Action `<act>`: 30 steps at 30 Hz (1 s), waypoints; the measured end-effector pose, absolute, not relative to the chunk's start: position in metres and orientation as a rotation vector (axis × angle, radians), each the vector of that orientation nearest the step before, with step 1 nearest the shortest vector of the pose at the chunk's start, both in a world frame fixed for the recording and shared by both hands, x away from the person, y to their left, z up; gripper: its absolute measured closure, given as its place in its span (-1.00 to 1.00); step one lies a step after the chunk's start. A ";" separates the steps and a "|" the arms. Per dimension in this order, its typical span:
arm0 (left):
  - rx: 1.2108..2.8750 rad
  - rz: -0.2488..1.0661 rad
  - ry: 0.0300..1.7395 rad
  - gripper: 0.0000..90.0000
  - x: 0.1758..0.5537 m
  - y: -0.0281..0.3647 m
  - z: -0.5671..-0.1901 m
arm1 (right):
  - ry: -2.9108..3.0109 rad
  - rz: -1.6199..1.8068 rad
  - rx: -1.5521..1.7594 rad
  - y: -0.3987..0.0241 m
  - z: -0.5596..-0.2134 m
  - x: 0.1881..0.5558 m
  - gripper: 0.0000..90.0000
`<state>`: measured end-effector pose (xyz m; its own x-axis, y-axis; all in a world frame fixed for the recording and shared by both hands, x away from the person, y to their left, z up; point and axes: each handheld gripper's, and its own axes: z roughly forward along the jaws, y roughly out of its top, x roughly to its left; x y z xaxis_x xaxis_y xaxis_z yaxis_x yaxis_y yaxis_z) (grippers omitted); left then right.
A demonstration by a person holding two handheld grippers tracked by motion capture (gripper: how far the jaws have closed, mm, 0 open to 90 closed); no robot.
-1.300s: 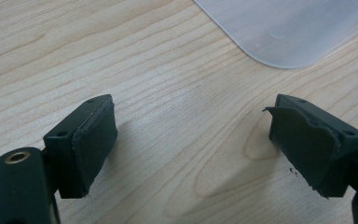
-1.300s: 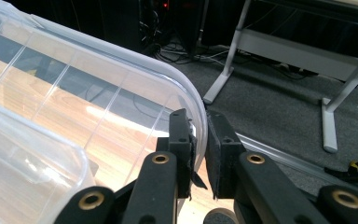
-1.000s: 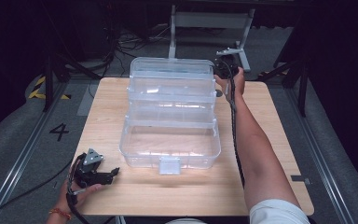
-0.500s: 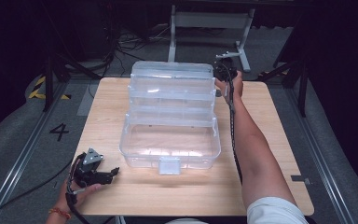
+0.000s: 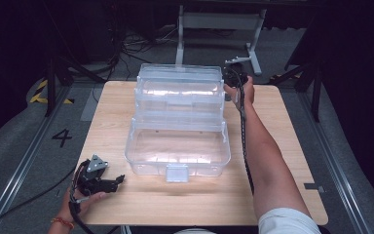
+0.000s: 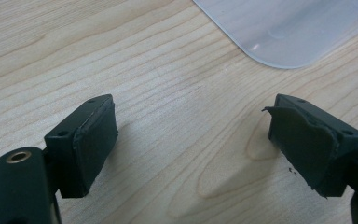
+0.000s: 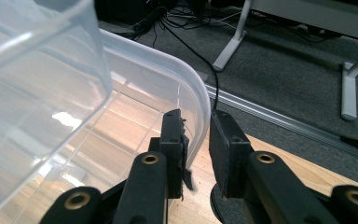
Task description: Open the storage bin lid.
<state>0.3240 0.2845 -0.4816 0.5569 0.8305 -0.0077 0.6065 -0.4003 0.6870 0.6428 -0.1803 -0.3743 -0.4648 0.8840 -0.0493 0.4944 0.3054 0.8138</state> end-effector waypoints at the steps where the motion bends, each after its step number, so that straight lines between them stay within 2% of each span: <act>1: 2.146 0.449 1.147 -0.65 0.324 0.285 -0.482 | 2.078 1.038 1.220 -0.180 -0.374 0.642 0.69; 8: 2.144 0.448 1.148 -0.65 0.324 0.285 -0.482 | 2.068 1.039 1.203 -0.182 -0.370 0.638 0.59; 30: 2.148 0.448 1.148 -0.65 0.324 0.284 -0.481 | 2.066 1.053 1.071 -0.189 -0.336 0.606 0.50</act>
